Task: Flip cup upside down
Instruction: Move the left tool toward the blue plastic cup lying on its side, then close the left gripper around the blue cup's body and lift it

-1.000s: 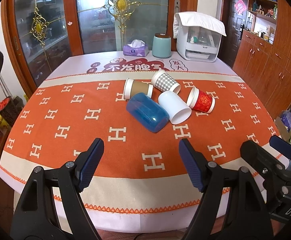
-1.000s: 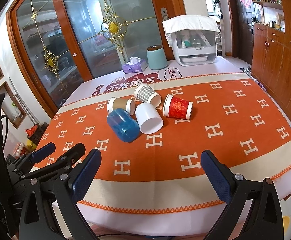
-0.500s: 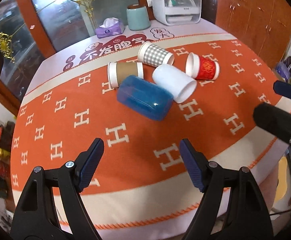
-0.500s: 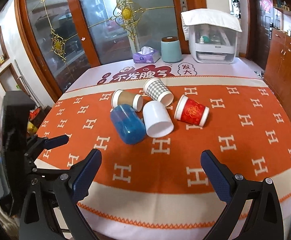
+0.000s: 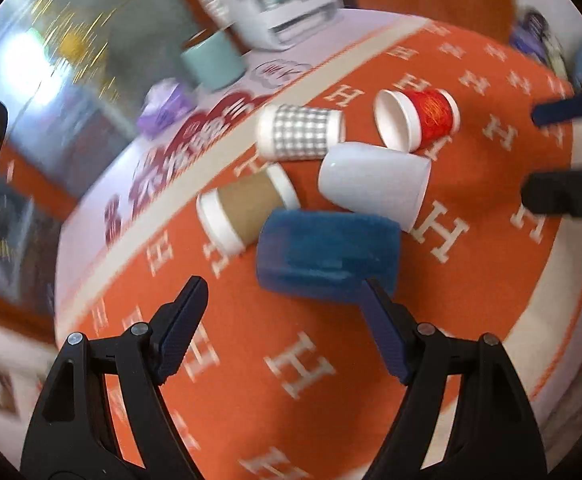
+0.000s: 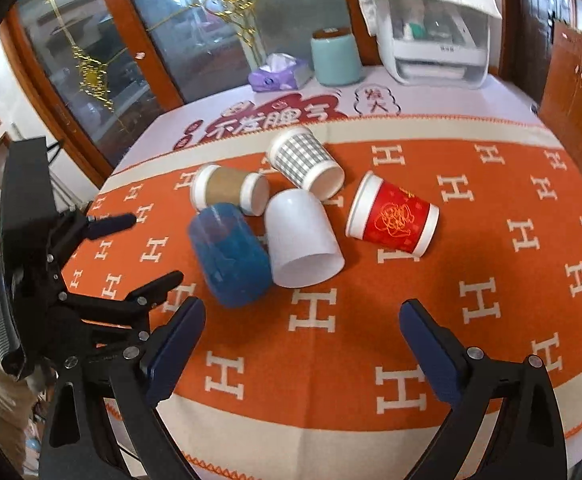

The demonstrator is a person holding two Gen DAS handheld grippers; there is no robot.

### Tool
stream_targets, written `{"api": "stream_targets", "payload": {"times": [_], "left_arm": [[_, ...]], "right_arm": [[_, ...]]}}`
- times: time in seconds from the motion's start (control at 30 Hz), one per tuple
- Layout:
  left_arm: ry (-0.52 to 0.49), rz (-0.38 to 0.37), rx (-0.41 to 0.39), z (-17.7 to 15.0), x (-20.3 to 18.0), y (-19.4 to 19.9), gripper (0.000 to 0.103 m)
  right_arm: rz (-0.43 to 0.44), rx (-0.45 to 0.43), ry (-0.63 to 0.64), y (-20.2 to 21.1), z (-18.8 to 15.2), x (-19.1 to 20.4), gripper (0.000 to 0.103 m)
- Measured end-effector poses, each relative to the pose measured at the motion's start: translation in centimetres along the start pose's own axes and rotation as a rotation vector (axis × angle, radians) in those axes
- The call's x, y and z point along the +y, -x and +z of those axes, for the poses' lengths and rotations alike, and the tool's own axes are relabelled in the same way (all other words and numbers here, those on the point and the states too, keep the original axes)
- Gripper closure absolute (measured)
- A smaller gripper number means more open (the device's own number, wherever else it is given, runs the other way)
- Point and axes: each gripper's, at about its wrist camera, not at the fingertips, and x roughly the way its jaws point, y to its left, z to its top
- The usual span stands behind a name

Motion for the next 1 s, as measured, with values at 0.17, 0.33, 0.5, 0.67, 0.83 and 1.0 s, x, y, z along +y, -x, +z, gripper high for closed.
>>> {"api": "stream_targets", "payload": {"times": [0.17, 0.33, 0.5, 0.67, 0.83, 1.0], "left_arm": [[-0.26, 0.053, -0.058, -0.2, -1.4, -1.8, 0.027], [-0.449, 0.069, -0.108, -1.1, -3.1, -2.8, 0.027], [-0.639, 0.115, -0.134, -2.1, -4.9, -3.8, 0.027], [-0.838, 0.163, -0.13, -3.2, -7.0, -5.5, 0.027], [-0.928, 0.148, -0.132, -3.2, -8.3, -7.2, 0.027], [-0.998, 0.129, -0.124, -3.4, -9.5, -8.5, 0.028]], "right_arm": [[0.004, 0.038, -0.027, -2.1, -0.6, -1.5, 0.004], [0.02, 0.104, -0.073, -4.9, -1.8, -2.7, 0.011], [0.056, 0.147, -0.127, -7.0, -2.4, -3.5, 0.013], [0.058, 0.165, -0.13, -8.2, -2.7, -3.5, 0.013], [0.059, 0.174, -0.142, -8.9, -2.8, -3.7, 0.013], [0.058, 0.18, -0.156, -9.2, -3.3, -4.3, 0.013]]}}
